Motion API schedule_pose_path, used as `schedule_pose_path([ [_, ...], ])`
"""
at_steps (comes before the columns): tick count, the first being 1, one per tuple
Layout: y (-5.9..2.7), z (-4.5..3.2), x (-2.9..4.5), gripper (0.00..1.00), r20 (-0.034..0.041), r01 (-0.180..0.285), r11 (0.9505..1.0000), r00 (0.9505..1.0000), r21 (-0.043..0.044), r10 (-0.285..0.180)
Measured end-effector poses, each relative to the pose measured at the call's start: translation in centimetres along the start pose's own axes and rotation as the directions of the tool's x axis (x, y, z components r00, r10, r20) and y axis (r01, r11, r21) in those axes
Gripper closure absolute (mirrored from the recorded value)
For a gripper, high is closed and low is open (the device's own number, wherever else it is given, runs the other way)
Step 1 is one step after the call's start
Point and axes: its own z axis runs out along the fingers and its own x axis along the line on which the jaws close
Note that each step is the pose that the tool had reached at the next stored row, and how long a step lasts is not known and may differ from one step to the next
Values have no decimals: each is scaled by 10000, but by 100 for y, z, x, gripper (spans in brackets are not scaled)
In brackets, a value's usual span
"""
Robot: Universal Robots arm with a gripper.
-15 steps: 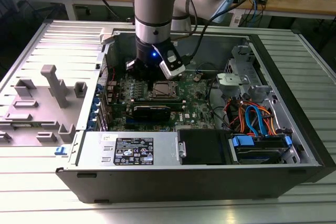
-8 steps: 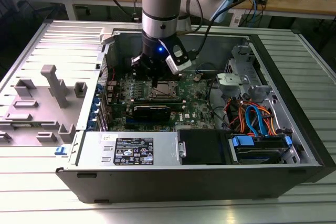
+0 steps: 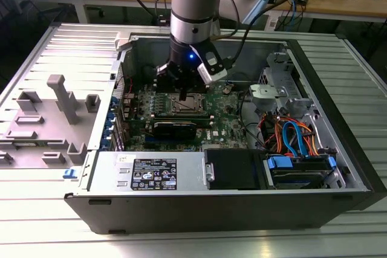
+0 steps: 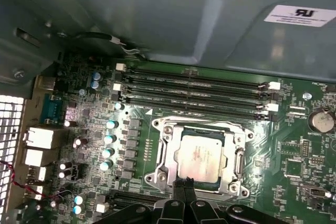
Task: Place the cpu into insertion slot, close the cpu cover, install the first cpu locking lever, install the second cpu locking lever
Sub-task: 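Install the second cpu locking lever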
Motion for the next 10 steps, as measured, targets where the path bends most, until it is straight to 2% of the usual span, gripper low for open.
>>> schedule_pose_path([
  [10,-101,-7,-26,89,-79,-10,10000,10000,15,10],
])
